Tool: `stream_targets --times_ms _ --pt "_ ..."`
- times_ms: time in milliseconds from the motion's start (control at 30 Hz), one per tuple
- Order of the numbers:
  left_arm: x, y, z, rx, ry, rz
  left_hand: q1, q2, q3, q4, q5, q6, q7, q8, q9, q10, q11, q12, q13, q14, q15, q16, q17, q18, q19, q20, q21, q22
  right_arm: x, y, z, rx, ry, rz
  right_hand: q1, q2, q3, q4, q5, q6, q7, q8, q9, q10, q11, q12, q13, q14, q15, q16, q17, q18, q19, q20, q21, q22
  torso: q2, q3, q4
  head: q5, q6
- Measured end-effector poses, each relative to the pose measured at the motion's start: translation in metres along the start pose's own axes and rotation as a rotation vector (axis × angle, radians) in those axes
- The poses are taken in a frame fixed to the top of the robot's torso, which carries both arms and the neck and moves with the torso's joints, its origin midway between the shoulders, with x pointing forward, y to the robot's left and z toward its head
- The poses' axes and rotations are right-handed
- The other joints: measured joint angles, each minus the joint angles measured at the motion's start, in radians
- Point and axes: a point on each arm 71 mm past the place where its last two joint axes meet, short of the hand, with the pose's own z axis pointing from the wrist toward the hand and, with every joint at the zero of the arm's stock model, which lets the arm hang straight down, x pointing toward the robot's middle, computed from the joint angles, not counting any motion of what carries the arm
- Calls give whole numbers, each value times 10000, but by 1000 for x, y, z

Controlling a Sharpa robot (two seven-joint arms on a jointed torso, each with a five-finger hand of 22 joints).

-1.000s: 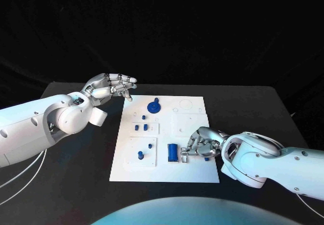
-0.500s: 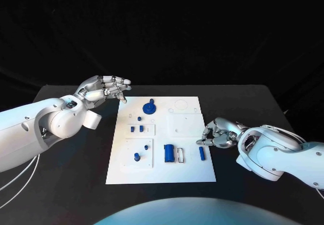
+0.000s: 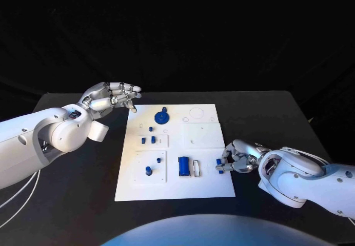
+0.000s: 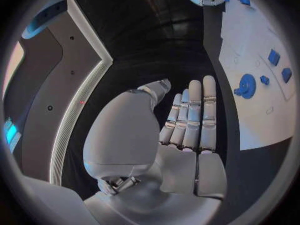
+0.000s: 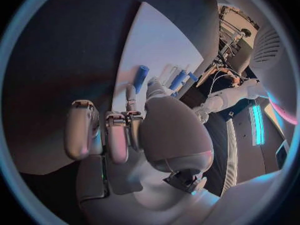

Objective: Assemble the parts on the task board

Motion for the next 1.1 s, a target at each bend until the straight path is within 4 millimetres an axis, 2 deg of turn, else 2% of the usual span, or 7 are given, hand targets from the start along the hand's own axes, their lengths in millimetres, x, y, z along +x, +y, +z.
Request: stream_targets --times_ms 367,600,700,767,867,1100 --pt "-1 0 -1 -2 -22 7 0 0 0 0 0 0 0 0 1 0 0 0 0 0 0 0 -1 0 0 0 0 0 4 3 4 -59 -61 -283 -91 -95 28 -28 0 111 -39 7 78 0 0 0 0 0 0 0 0 0 0 0 1 8 -3 2 16 13 -21" --pt "-1 0 -1 -2 -27 9 0 0 0 0 0 0 0 0 0 0 0 0 0 0 0 0 -1 0 0 0 0 0 6 6 8 -231 -187 -638 -90 -94 121 -43 0 207 -62 122 137 0 0 0 -1 0 0 0 -1 0 0 0 1 7 -3 10 20 26 -15" --pt "-1 0 -1 -3 -31 10 0 0 0 0 0 0 0 0 0 0 0 0 0 0 0 0 -1 0 0 0 0 0 7 9 10 -377 -290 -897 156 -333 336 -86 0 231 -85 109 176 0 0 -40 -2 0 0 0 -1 1 0 0 1 7 -1 10 20 37 -17" --pt "-1 0 -1 -4 -32 11 0 0 0 0 0 0 0 0 0 0 0 0 0 0 0 0 -1 0 0 0 0 0 8 11 10 -473 -358 -1086 429 -410 495 -96 0 236 -89 106 181 0 0 -40 -3 0 0 0 0 0 0 0 2 6 1 10 20 46 -23" --pt "-2 0 -1 -5 -35 12 0 0 0 0 0 0 0 0 0 0 0 0 0 0 0 0 -1 1 0 0 0 0 9 13 10 -610 -413 -1305 929 -823 1367 -24 -17 290 -111 97 182 2 -75 -78 -3 -2 -77 0 -1 2 -37 -37 1 6 0 10 20 49 -35" --pt "-2 0 -1 -10 -42 14 0 0 29 29 0 -37 -38 0 0 0 0 60 0 0 0 0 19 0 0 0 -49 -26 10 18 10 -813 -463 -1649 1283 -1290 2608 -70 23 394 -141 -146 193 2 -75 -78 -3 -2 -77 0 -1 1 -37 -36 2 5 -3 4 17 54 -41"
